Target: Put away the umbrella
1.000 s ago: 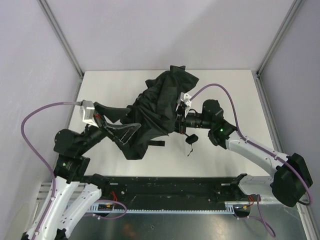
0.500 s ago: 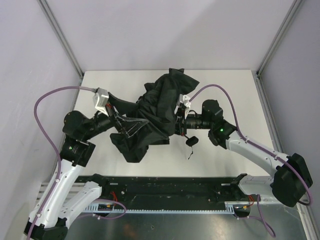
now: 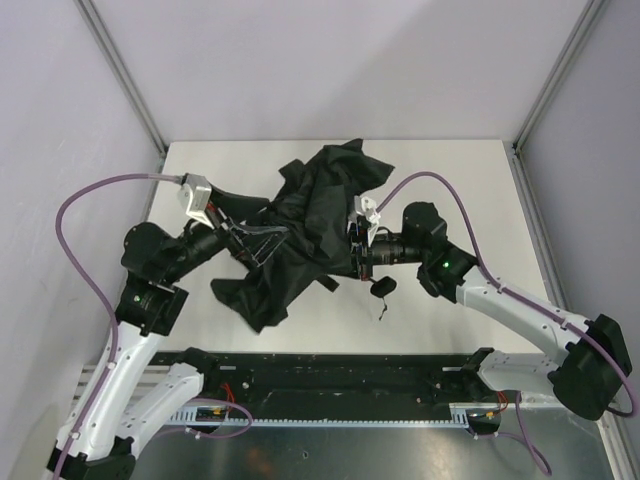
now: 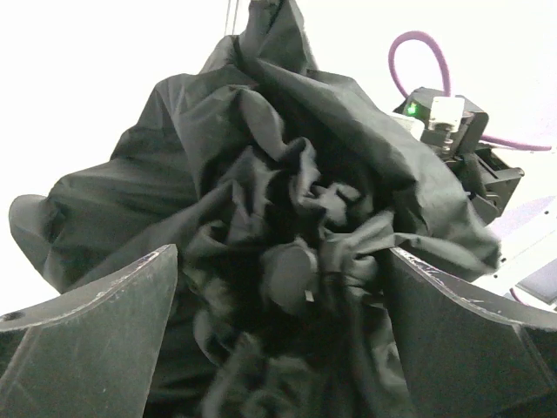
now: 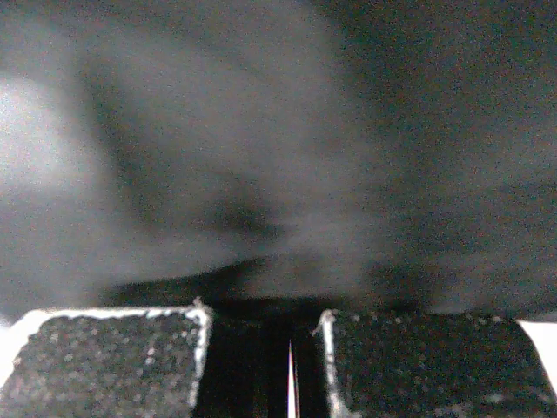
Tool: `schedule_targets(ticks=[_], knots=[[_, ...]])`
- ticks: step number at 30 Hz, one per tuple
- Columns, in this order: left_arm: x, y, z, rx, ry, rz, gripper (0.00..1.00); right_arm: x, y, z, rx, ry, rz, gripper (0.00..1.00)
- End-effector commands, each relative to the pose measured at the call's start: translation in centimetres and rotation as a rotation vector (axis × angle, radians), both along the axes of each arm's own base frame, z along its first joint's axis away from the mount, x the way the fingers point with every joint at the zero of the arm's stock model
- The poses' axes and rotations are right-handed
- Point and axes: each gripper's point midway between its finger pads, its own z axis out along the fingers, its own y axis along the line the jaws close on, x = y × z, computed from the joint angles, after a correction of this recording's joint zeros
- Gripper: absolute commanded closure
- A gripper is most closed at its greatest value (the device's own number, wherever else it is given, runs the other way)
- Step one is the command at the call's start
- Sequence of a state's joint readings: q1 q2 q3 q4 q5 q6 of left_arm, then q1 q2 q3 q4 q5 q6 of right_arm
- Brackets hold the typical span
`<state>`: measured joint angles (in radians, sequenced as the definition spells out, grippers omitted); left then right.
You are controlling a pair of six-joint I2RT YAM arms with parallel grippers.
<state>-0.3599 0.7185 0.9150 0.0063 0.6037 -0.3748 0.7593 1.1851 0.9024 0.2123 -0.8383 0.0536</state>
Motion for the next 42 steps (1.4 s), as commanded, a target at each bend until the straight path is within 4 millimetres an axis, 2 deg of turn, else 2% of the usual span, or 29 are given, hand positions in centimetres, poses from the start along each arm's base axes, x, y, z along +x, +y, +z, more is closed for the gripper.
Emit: schedule_targets(ticks=[1,4,8,12,18,19,23,27,30,32,33,35,36,39,42], knots=[[1.8,2.1,0.7,-0.035,-0.013,0.170,0.01,-3.0,-0.2,6.0,0.143,-0.197,0.138,1.00],[1.1,0.8,0.1,-0.004,-0.009,0.073,0.00,-3.6,-0.1,6.6,0.167,-0.206,0.171,1.00],[-1.0,-1.1,-0.4,0.032,-0.012,-0.112,0.01,-4.7,0.0,7.1,0.187,-0.188,0.246,1.00],[-2.5,-2.2,0.0,0.034,-0.035,-0.243,0.00,-5.7,0.2,7.0,0.182,-0.177,0.311,1.00],[-3.4,-3.2,0.1,0.038,-0.030,-0.370,0.02,-6.3,0.7,7.1,0.166,-0.187,0.332,1.00],[-3.5,-3.2,0.1,0.041,-0.041,-0.375,0.06,-6.1,0.7,7.1,0.164,-0.192,0.321,1.00],[-4.3,-3.1,-0.2,0.057,-0.076,-0.399,0.39,-5.3,0.8,7.2,0.152,-0.224,0.236,1.00],[-4.9,-3.1,-0.9,0.079,-0.095,-0.436,0.63,-4.1,0.9,7.0,0.130,-0.274,0.117,1.00],[-4.9,-3.0,-1.2,0.097,-0.115,-0.451,0.91,-3.2,0.9,7.1,0.126,-0.290,0.038,1.00],[-5.1,-3.0,-1.3,0.114,-0.146,-0.473,0.98,-2.0,0.8,7.0,0.112,-0.276,-0.033,0.99],[-5.0,-3.0,-1.4,0.125,-0.167,-0.473,0.99,-1.3,0.7,6.7,0.097,-0.258,-0.080,0.87],[-4.3,-2.6,-1.4,0.142,-0.206,-0.436,1.00,0.2,0.2,5.4,0.040,-0.207,-0.173,0.57],[-3.9,-2.5,-1.4,0.149,-0.222,-0.414,1.00,0.8,-0.3,4.5,0.009,-0.184,-0.215,0.47],[-3.3,-2.3,-1.2,0.159,-0.244,-0.394,1.00,2.1,-3.1,1.7,-0.044,-0.111,-0.355,0.30],[-3.1,-2.5,-1.4,0.165,-0.235,-0.421,1.00,2.3,-6.8,-0.1,-0.064,-0.036,-0.452,0.23]])
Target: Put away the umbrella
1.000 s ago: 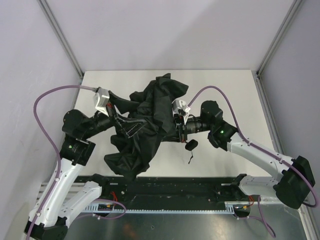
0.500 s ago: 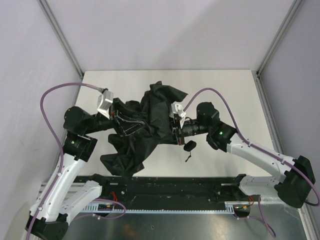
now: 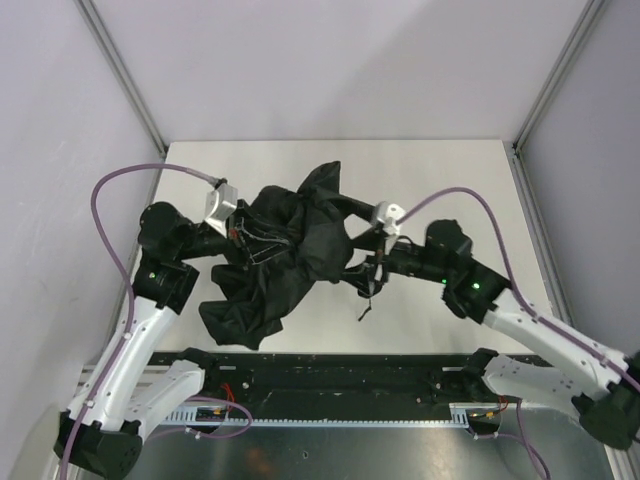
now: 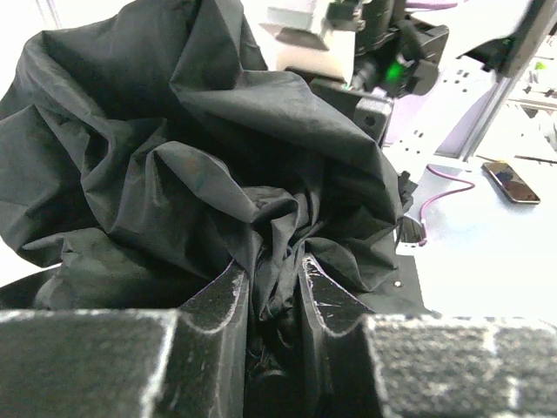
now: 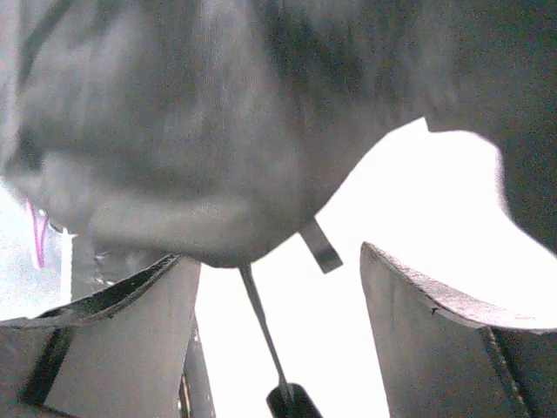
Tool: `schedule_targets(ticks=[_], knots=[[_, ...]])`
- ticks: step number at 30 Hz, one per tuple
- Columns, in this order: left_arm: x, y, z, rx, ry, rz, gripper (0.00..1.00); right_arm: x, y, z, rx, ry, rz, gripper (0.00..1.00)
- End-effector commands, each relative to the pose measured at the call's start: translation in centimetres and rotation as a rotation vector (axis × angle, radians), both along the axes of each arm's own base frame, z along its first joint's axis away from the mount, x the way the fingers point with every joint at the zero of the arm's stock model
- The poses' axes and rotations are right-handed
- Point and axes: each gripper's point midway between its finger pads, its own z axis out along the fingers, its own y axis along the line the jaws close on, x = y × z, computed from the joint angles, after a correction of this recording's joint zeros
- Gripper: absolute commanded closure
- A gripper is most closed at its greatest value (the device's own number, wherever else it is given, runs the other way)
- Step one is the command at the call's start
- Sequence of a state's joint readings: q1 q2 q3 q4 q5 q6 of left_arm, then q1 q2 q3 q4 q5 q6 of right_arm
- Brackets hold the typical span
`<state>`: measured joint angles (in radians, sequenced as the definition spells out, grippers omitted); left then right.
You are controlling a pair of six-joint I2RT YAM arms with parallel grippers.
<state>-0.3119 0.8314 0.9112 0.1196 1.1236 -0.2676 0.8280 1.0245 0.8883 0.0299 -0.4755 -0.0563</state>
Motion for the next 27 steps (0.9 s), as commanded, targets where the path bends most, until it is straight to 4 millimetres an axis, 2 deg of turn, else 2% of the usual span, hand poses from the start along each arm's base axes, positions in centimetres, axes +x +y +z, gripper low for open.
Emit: schedule_targets(ticks=[1,5,7,10,16,21,23,27], knots=[[0.8,0.2,0.6,0.006,-0.101,0.006,1.00,0.5,-5.3,-0.9,0.016,0.072,-0.191,0.22],[0.6,0.2,-0.2,0.010,-0.058,-0.007,1.00,-1.1,-8.2,-1.6,-0.017,0.085,-0.231,0.21],[0.2,0.1,-0.7,0.015,-0.029,-0.031,1.00,-1.5,-9.2,-0.1,0.014,0.051,-0.255,0.20],[-0.7,0.2,-1.3,0.020,0.000,-0.066,1.00,-1.3,-9.8,3.3,0.058,0.003,-0.286,0.17],[-2.4,0.4,-1.9,0.023,0.003,-0.105,1.00,-0.2,-6.9,7.6,0.081,-0.049,-0.183,0.22],[-3.6,0.5,-2.3,0.028,-0.004,-0.143,1.00,0.6,-5.1,8.8,0.107,-0.077,-0.128,0.25],[-3.7,0.5,-2.5,0.030,-0.003,-0.149,1.00,0.4,-4.2,9.3,0.122,-0.079,-0.082,0.29],[-3.6,0.4,-2.7,0.035,-0.002,-0.159,1.00,0.4,-2.7,9.9,0.130,-0.122,-0.035,0.45]])
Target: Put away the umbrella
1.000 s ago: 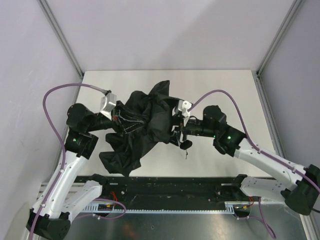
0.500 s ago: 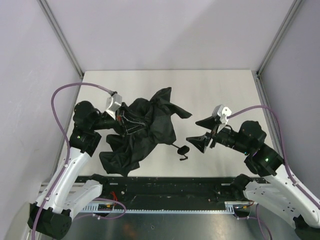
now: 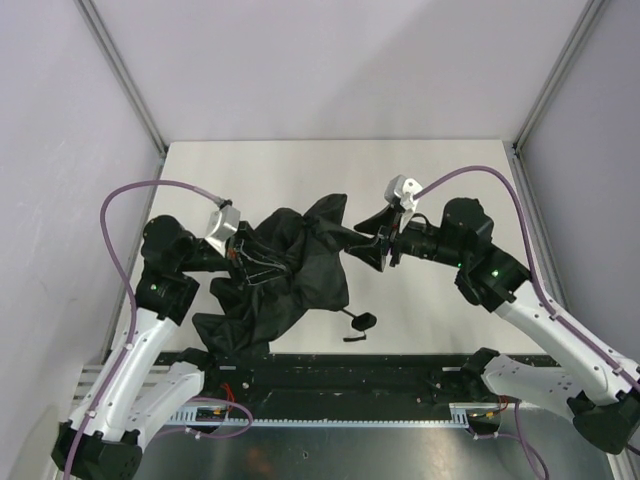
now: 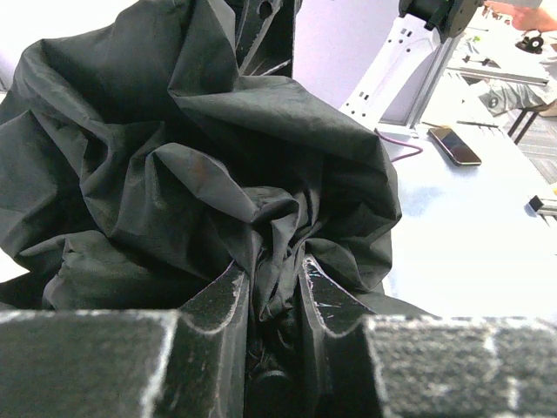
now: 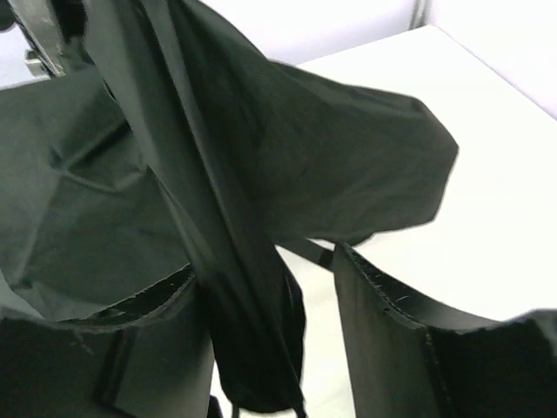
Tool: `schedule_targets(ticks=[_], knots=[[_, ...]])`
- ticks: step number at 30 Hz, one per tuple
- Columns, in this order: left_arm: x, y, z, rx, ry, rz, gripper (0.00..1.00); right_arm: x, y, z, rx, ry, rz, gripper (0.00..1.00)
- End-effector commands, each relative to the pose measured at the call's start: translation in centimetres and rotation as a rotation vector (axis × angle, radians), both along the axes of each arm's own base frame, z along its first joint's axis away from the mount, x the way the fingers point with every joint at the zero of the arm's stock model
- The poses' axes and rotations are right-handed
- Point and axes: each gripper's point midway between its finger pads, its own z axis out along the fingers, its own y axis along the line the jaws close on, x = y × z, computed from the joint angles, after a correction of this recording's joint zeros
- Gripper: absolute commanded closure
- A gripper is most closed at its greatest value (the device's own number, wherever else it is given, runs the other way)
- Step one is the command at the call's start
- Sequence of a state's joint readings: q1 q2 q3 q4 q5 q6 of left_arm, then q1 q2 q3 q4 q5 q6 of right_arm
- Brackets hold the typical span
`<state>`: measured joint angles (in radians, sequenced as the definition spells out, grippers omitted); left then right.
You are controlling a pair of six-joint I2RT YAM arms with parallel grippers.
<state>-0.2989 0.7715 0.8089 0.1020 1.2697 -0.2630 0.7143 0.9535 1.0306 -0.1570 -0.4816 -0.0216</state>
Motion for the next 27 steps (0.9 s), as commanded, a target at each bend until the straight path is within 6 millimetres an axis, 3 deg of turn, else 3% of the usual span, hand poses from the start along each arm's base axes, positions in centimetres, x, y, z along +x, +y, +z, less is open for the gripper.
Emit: schedule_targets(ticks=[1,7,12,16,21,24,27], knots=[[-0.5,0.0,0.6,-0.010,-0.047,-0.031,1.00,-1.0,1.3,5.5,0.096,-0.162,0.077,0.49],[1.4,-0.2,0.4,-0.017,-0.039,0.054,1.00,-2.7,3.5,5.9,0.083,-0.228,0.196,0.93],[4.2,-0.2,1.2,-0.059,0.013,0.200,1.00,-6.7,6.6,3.7,0.028,-0.260,0.373,1.00],[3.8,-0.6,2.5,-0.104,0.028,0.182,1.00,-8.4,9.0,0.9,-0.044,-0.269,0.450,1.00],[0.1,-1.5,3.1,-0.101,-0.042,0.022,1.00,-6.7,10.7,-0.6,-0.073,-0.231,0.373,0.96],[-1.4,-1.4,3.4,-0.108,-0.077,-0.013,1.00,-5.8,10.0,-0.8,-0.081,-0.185,0.313,0.81],[-1.4,-1.2,3.5,-0.121,-0.084,0.011,1.00,-7.0,8.7,-0.2,-0.079,-0.157,0.327,0.54]])
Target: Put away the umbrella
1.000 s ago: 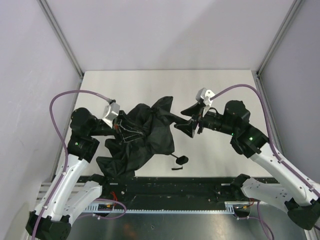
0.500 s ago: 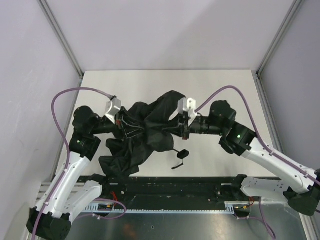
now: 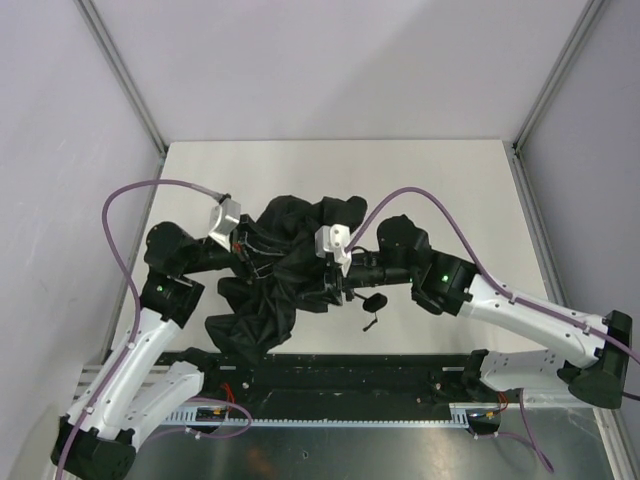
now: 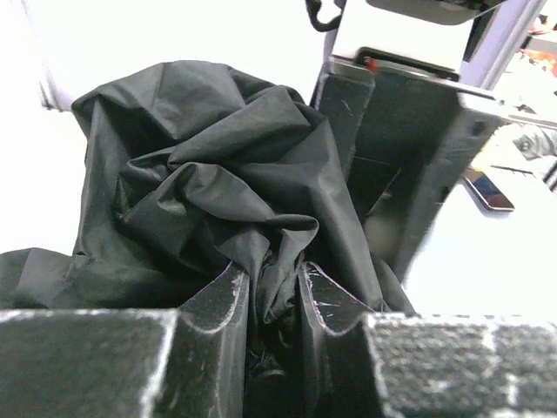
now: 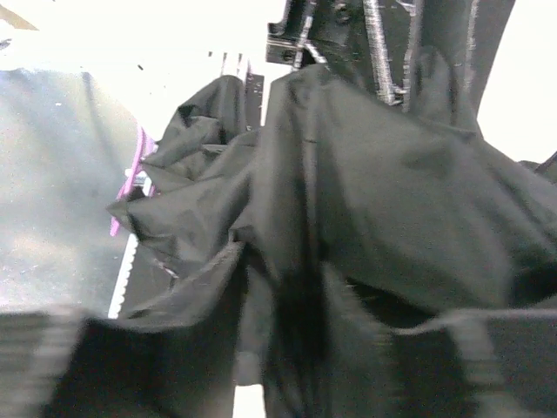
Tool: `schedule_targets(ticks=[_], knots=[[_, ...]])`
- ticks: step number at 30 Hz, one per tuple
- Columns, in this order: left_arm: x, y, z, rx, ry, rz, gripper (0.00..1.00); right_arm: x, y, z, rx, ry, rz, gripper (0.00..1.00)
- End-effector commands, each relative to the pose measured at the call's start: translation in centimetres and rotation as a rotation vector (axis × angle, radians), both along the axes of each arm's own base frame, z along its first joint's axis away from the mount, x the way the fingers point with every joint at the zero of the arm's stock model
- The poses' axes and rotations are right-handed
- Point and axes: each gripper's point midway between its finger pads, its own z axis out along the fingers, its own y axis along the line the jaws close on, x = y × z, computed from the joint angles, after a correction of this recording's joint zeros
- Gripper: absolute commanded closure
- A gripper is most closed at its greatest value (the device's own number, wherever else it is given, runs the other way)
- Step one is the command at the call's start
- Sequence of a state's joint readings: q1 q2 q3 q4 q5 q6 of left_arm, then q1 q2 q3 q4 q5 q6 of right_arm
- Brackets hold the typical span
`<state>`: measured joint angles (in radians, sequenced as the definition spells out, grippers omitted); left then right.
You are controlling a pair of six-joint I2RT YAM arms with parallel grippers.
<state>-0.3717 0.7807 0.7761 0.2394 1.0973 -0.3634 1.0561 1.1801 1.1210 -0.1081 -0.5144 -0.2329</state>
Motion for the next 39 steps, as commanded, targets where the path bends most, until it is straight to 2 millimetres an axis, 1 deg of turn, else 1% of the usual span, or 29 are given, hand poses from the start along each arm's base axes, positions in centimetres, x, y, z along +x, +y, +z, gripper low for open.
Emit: schedule_targets(ticks=[1,2,3,5,7,9,11,12,16,18,19,20,22,24,26,33,35,39], knots=[[-2.7,0.0,2.5,-0.053,-0.105,-0.065,1.00,-0.2,-1.6,2.7,0.039,0.012,-0.051,0.44],[-2.4,0.0,2.4,-0.054,-0.100,-0.055,1.00,-1.0,-2.3,3.3,0.052,0.027,-0.036,0.34],[-2.1,-0.1,2.3,-0.055,-0.097,-0.044,1.00,-1.7,-2.9,3.8,0.061,0.046,-0.023,0.27],[-1.6,-0.2,2.1,-0.053,-0.096,-0.031,1.00,-2.9,-4.3,4.8,0.076,0.080,-0.008,0.18],[-1.3,-0.3,2.1,-0.048,-0.098,-0.030,1.00,-3.5,-5.8,5.6,0.090,0.112,-0.017,0.14],[-1.2,-0.4,2.1,-0.044,-0.102,-0.039,1.00,-3.8,-7.4,6.4,0.109,0.134,-0.036,0.12],[-1.4,-0.4,2.1,-0.039,-0.103,-0.056,1.00,-3.6,-8.9,7.3,0.138,0.155,-0.072,0.12],[-1.6,-0.4,2.1,-0.037,-0.107,-0.065,1.00,-3.2,-9.5,7.8,0.157,0.168,-0.096,0.12],[-2.2,-0.3,2.0,-0.033,-0.114,-0.086,1.00,0.8,-12.0,10.0,0.255,0.214,-0.255,0.14],[-2.3,-0.3,1.9,-0.030,-0.109,-0.094,1.00,2.8,-12.9,10.4,0.281,0.241,-0.317,0.20],[-2.4,-0.3,2.0,-0.030,-0.109,-0.096,1.00,3.5,-13.1,10.4,0.283,0.248,-0.326,0.25],[-2.4,-0.2,2.0,-0.031,-0.109,-0.096,1.00,4.0,-13.0,10.3,0.278,0.250,-0.322,0.33],[-2.5,-0.3,2.1,-0.031,-0.106,-0.100,1.00,4.4,-12.6,9.8,0.260,0.241,-0.293,0.40],[-2.5,-0.3,2.1,-0.029,-0.101,-0.105,1.00,4.5,-11.7,9.3,0.240,0.233,-0.259,0.42],[-2.5,-0.3,2.1,-0.027,-0.099,-0.111,1.00,4.0,-10.7,9.0,0.230,0.234,-0.212,0.42],[-3.0,-0.4,1.9,-0.019,-0.098,-0.141,1.00,2.7,-6.9,7.7,0.178,0.254,-0.084,0.20],[-3.3,-0.4,1.9,-0.016,-0.101,-0.156,1.00,2.2,-6.2,7.2,0.158,0.257,-0.046,0.13],[-4.1,-0.3,1.9,-0.009,-0.114,-0.197,1.00,1.4,-4.9,6.1,0.119,0.281,0.018,0.04]])
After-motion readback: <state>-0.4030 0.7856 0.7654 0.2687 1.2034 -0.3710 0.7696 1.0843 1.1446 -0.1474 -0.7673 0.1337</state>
